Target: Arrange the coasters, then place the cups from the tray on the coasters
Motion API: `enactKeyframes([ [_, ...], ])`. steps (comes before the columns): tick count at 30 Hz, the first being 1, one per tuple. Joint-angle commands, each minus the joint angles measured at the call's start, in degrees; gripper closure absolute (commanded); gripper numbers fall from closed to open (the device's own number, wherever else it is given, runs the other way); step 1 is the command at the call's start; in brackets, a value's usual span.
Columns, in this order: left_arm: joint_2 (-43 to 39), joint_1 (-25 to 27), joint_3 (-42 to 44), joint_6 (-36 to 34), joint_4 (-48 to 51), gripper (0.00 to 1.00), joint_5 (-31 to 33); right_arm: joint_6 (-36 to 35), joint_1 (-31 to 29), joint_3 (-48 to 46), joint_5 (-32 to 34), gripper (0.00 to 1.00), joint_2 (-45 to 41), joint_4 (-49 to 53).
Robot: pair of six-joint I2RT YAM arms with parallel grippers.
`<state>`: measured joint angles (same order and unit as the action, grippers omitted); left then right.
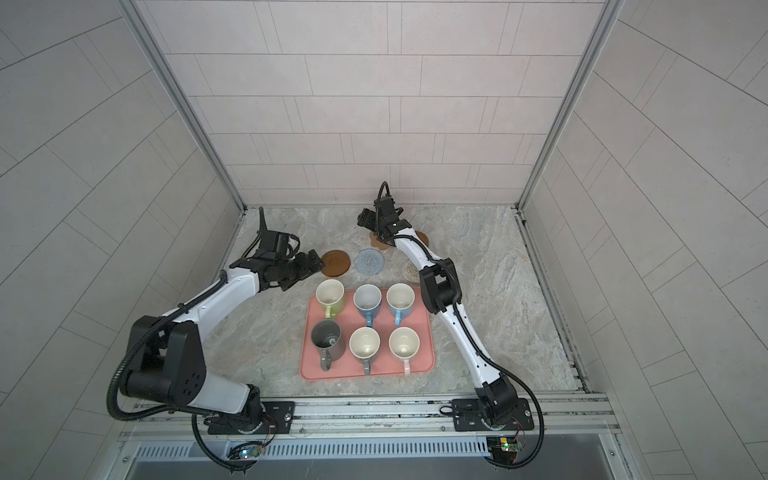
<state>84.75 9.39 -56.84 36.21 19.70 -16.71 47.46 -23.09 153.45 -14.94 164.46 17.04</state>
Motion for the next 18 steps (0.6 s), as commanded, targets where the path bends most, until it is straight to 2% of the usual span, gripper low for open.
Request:
enactKeyframes([
  [1,-1.4,-0.2,0.7,0.4,-0.4,0.00,0.2,-3.3,-0.2,-0.8,2.2,0.15,-1.1,11.7],
  [8,-1.0,-0.2,0.6,0.4,-0.5,0.00,0.3,-7.4,0.0,-6.9,5.3,0.14,-5.5,17.0],
  [14,-1.3,-0.2,0.7,0.5,-0.3,0.00,0.6,-11.8,1.1,-8.0,5.7,0.14,-6.4,23.5],
  [18,-1.4,-0.2,0.7,0.6,-0.3,0.00,0.8,-14.1,1.3,-13.2,6.4,0.14,-9.2,23.5],
])
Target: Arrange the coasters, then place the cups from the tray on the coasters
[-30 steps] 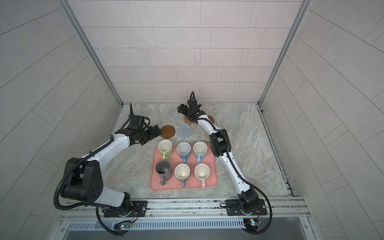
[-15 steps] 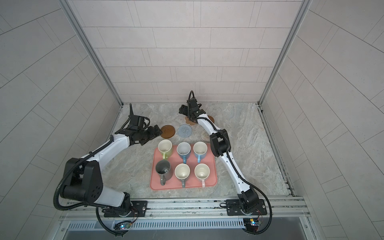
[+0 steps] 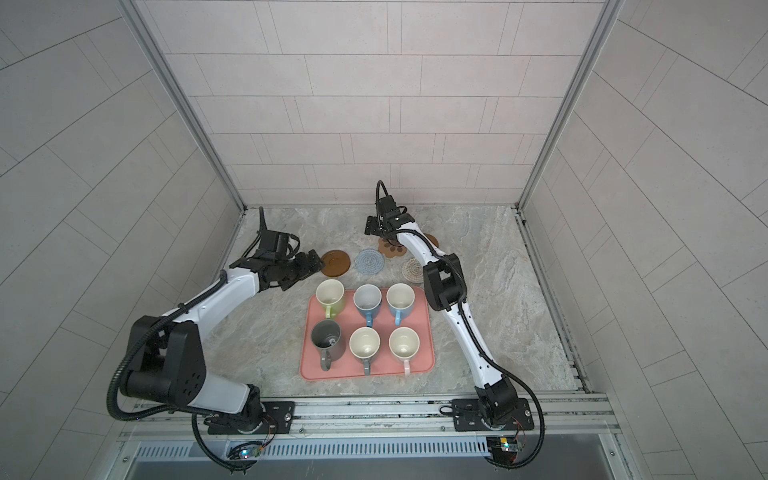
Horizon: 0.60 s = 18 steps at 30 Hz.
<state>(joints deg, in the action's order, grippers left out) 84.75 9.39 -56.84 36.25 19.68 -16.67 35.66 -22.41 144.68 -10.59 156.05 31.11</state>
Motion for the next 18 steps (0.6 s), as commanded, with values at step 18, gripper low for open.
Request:
enactKeyframes([
  [18,-1.0,-0.2,-0.3,0.7,0.0,0.00,0.9,-10.6,0.7,-23.8,9.0,0.14,-15.0,8.2],
])
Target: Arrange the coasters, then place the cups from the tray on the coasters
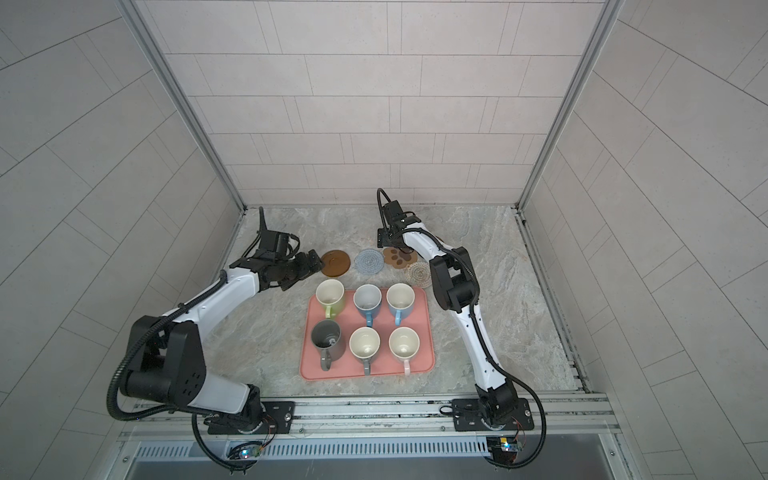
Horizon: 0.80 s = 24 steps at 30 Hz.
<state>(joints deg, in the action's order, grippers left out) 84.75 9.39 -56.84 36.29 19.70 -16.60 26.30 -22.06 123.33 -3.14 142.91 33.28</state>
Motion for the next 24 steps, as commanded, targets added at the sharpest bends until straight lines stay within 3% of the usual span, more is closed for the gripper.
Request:
enactKeyframes([
  [1,-0.9,-0.2,-0.4,0.5,0.1,0.00,0.8,-1.4,0.4,-3.2,1.7,0.13,-2.9,5.9],
  [13,-0.6,-0.2,-1.2,0.0,0.3,0.00,0.7,-0.1,2.1,-26.5,-2.7,0.13,-22.7,-0.2],
  [24,0.0,-0.2,-0.9,0.2,-0.2,0.00,0.3,6.7,6.1,-48.5,-4.0,0.13,-36.1,-5.7],
])
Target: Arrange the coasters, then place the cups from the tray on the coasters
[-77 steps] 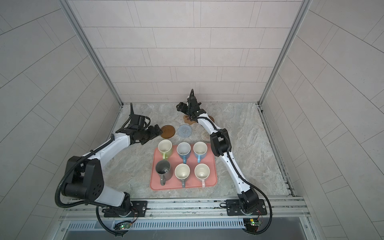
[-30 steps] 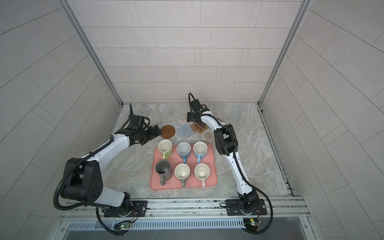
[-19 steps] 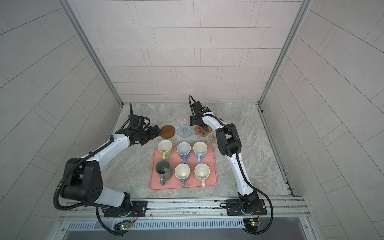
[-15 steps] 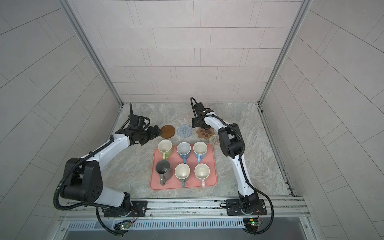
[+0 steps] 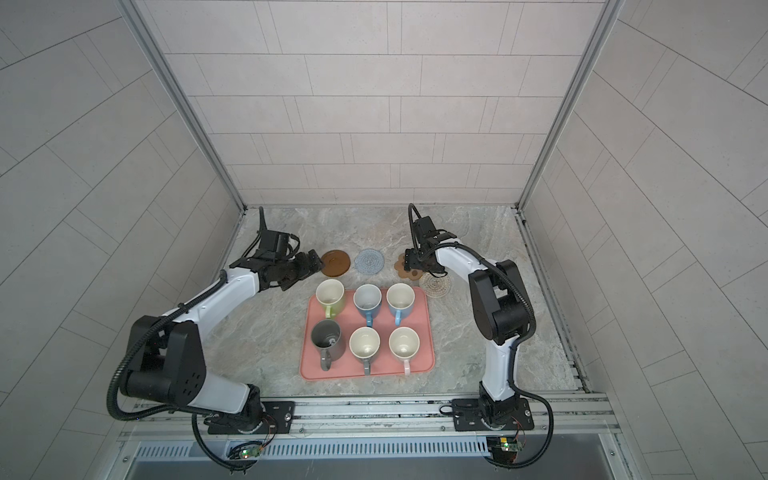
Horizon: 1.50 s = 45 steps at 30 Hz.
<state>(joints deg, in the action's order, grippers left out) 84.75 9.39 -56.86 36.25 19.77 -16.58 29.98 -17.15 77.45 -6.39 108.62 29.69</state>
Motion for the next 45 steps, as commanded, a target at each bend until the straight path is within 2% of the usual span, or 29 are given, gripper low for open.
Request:
enactKeyframes([
  [1,0.1,-0.2,-1.0,0.2,-0.3,0.00,0.2,3.6,1.5,-3.8,-1.4,0.13,-2.0,-2.9],
  [6,0.1,-0.2,-1.1,0.3,-0.3,0.00,0.1,6.3,3.2,-6.5,-4.3,0.14,-0.4,-5.8],
  [12,-0.9,-0.2,-0.6,0.3,-0.2,0.00,0.5,10.6,6.8,-9.4,-2.8,0.14,1.9,-9.7],
  [18,-1.4,-0.2,-0.7,0.2,0.2,0.00,0.6,9.7,10.3,-6.6,0.5,0.14,3.7,-9.3],
  [25,-1.8,-0.2,-0.6,0.4,0.1,0.00,0.8,7.3,11.1,-1.3,-0.9,0.14,4.2,-6.0],
  [34,-2.1,-0.2,-0.3,0.5,-0.3,0.00,1.3,6.9,7.1,-1.5,-6.9,0.14,-2.5,-5.8],
  [45,-1.9,-0.2,0.6,1.2,-1.6,0.00,0.2,6.3,1.4,3.6,-10.0,0.14,5.0,-6.4],
])
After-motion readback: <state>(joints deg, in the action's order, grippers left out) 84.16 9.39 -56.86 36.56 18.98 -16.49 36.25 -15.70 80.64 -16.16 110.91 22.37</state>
